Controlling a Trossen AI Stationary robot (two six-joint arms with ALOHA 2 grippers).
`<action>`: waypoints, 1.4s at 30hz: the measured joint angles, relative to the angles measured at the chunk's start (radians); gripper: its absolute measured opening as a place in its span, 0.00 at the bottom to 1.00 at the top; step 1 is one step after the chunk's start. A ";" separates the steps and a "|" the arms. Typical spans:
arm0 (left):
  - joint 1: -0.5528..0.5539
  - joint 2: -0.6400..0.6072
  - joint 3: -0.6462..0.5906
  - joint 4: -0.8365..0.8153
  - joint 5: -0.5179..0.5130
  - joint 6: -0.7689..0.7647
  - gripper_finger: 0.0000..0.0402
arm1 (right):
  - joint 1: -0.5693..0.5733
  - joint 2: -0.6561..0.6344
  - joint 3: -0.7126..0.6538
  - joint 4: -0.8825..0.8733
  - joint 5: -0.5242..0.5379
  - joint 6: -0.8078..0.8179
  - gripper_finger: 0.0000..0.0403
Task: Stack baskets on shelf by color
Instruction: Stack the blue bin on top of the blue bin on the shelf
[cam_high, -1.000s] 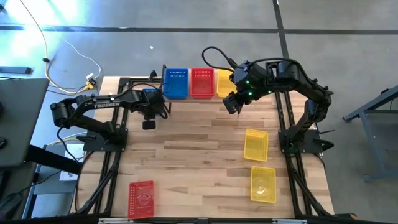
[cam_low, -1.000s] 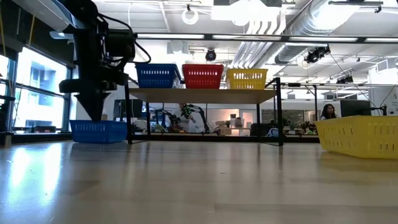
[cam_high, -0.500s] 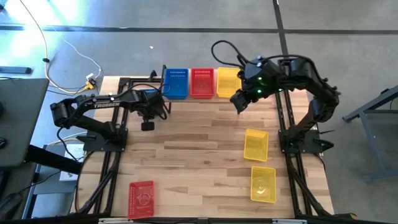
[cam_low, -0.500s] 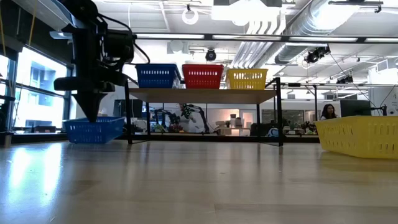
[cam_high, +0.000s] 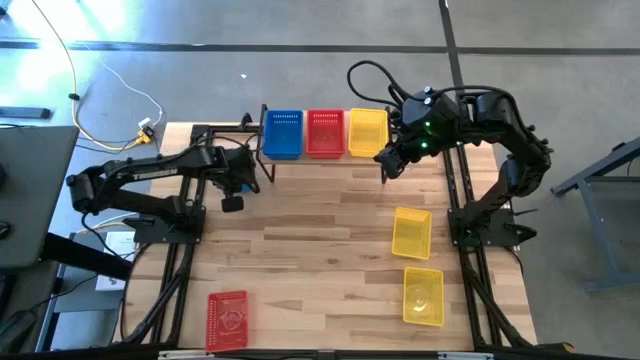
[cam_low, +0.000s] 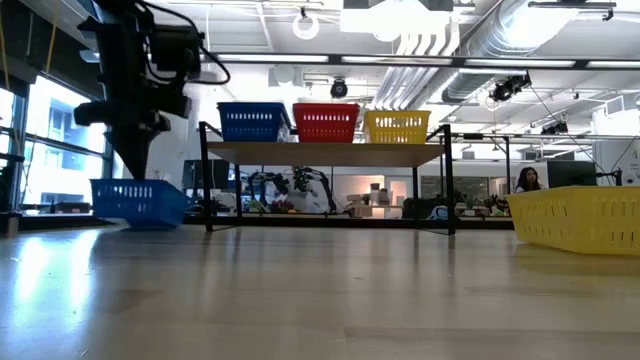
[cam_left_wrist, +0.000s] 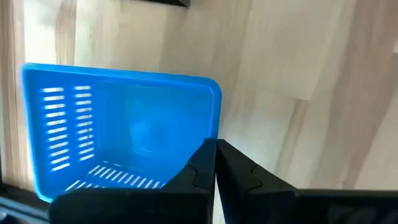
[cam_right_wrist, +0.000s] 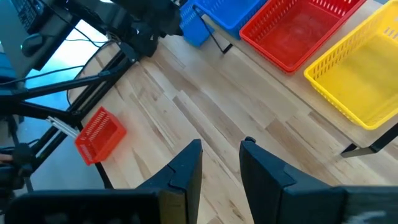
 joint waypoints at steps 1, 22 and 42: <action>-0.007 -0.016 0.000 -0.010 0.000 -0.013 0.00 | 0.000 0.000 0.000 0.000 0.000 -0.001 0.23; -0.202 -0.153 0.000 -0.028 -0.008 -0.268 0.00 | 0.027 0.009 -0.037 0.001 0.139 -0.206 0.23; -0.192 -0.096 0.000 -0.028 0.030 -0.269 0.38 | 0.078 0.009 -0.090 0.002 0.215 -0.313 0.23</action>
